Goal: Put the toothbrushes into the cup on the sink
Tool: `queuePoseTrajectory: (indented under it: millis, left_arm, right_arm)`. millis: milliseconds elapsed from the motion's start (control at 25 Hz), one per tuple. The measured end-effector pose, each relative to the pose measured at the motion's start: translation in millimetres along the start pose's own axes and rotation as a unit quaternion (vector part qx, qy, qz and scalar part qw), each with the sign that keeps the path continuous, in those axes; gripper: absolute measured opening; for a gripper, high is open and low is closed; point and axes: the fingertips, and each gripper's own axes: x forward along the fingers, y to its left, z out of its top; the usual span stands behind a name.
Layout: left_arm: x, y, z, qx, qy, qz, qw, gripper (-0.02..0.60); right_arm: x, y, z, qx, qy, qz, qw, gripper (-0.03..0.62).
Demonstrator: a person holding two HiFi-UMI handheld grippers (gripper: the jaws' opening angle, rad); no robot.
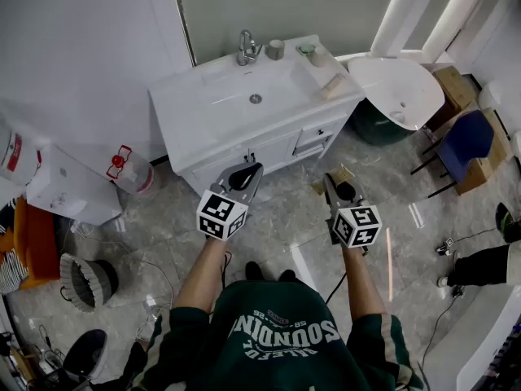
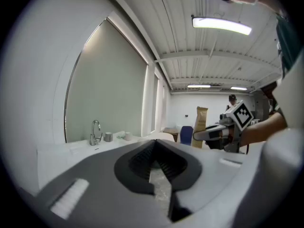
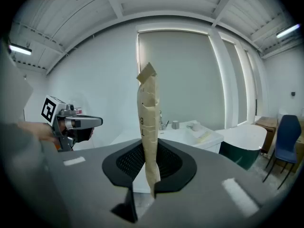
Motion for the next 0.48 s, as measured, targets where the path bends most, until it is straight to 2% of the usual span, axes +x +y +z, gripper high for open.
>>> queuePoseTrajectory:
  millis: [480]
  left_arm:
    - [-1,29,-13,-0.006,0.005,-0.009,0.9999,0.051]
  right_arm:
    - [25,11,-1,0.015,-0.003,-0.011,1.000,0.051]
